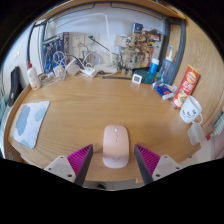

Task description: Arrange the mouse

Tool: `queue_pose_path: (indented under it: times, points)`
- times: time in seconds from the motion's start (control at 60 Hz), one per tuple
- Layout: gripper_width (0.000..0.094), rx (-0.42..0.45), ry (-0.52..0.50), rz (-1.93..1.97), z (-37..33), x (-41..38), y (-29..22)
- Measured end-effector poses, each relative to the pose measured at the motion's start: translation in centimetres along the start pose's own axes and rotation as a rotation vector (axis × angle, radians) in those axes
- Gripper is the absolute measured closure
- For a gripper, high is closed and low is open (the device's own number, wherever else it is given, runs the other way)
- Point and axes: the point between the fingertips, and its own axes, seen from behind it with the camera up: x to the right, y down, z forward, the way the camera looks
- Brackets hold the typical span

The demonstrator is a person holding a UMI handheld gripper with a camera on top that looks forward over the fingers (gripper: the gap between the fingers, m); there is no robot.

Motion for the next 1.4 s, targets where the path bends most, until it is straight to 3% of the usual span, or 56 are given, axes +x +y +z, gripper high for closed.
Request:
queue_pose_path:
  times: [0.167, 0.217, 0.3, 0.45, 0.633, 0.717, 0.983, 1.133, 1.25, 1.4]
  points:
    - [0.0277, 0.001, -0.046, 0.032, 1.4, -0.6, -1.0]
    - [0.0501, -0.001, -0.051, 0.05, 1.5, -0.8, -1.1]
    - [0.0525, -0.01, -0.046, 0.041, 1.4, -1.0, -1.0]
    - [0.0684, -0.031, -0.029, 0.038, 1.5, -1.0, -0.8]
    - [0.0686, -0.072, -0.005, 0.079, 1.1, -0.9, -0.8]
    - [0.0685, -0.049, -0.011, 0.118, -0.5, -1.4, -3.2]
    - [0.0684, 0.261, -0.085, 0.133, -11.6, -8.9, -21.7]
    - [0.0685, 0.357, -0.207, 0.117, -15.7, -18.3, -27.5]
    - [0.0687, 0.32, -0.278, 0.077, -13.8, -26.7, -26.7]
    - [0.0686, 0.176, -0.303, 0.011, -7.2, -35.0, -19.9]
